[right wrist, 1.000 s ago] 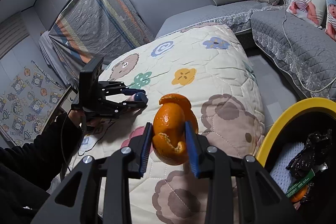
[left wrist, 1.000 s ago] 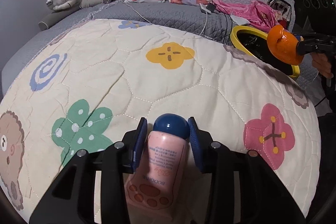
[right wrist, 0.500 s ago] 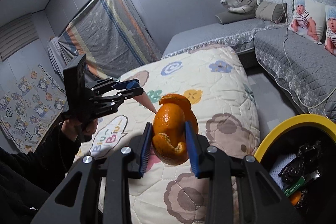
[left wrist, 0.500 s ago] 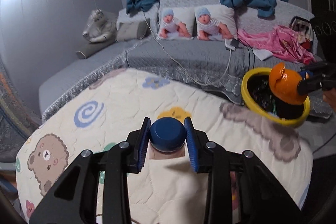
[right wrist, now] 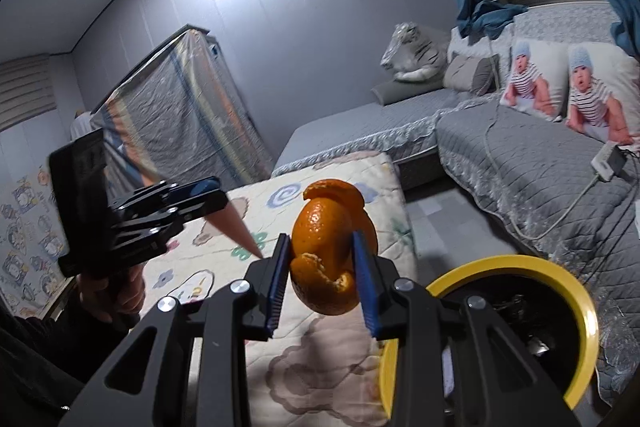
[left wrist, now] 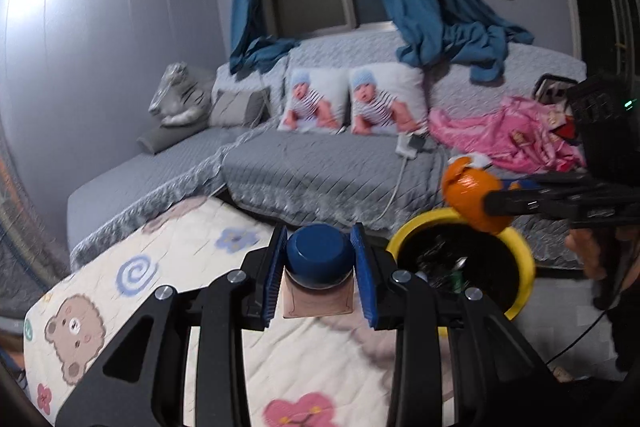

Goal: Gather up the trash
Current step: 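Carry the peel and pink tube over the yellow bin and open both tools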

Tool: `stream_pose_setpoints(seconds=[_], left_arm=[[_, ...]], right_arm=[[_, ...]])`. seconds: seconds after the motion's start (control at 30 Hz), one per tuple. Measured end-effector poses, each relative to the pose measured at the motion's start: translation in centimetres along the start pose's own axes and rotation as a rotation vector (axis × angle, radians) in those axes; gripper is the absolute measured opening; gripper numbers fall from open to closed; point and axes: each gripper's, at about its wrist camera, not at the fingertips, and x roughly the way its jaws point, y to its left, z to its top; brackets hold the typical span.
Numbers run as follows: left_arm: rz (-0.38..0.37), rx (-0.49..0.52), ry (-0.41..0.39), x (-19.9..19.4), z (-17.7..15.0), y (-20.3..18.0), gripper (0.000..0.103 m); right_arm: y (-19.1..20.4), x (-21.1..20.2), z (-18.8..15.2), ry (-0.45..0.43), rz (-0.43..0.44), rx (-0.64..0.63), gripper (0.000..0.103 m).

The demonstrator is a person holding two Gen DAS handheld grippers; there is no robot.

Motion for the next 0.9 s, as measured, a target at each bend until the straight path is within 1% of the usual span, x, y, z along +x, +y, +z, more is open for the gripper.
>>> stream_pose_setpoints(seconds=[0.13, 0.2, 0.27, 0.43, 0.53, 0.67, 0.77, 0.9], left_arm=[[-0.039, 0.015, -0.028, -0.1, 1.5, -2.6, 0.031], [-0.060, 0.029, -0.041, 0.2, 2.2, -3.9, 0.031], [-0.081, 0.039, -0.046, 0.5, 2.6, -5.1, 0.031], [-0.130, 0.048, -0.044, 2.0, 3.4, -7.6, 0.031], [-0.159, 0.044, -0.040, 2.8, 3.7, -8.9, 0.031], [-0.177, 0.043, -0.029, 4.1, 4.2, -10.1, 0.031], [-0.190, 0.023, -0.008, 5.5, 4.3, -10.9, 0.031], [-0.197, -0.003, 0.024, 8.0, 4.0, -11.5, 0.031]], right_arm=[[-2.5, -0.7, -0.4, -0.019, -0.067, 0.040, 0.030], [-3.6, -1.0, -0.6, -0.023, -0.116, 0.054, 0.030], [-4.8, -0.9, -1.1, -0.017, -0.184, 0.062, 0.030], [-8.0, -0.3, -2.4, 0.007, -0.274, 0.117, 0.030], [-9.7, -0.4, -3.2, 0.019, -0.286, 0.162, 0.030], [-11.0, -0.6, -4.1, 0.027, -0.317, 0.182, 0.030], [-12.1, -0.6, -4.7, 0.041, -0.324, 0.209, 0.030], [-13.0, 0.0, -5.6, 0.083, -0.346, 0.235, 0.030]])
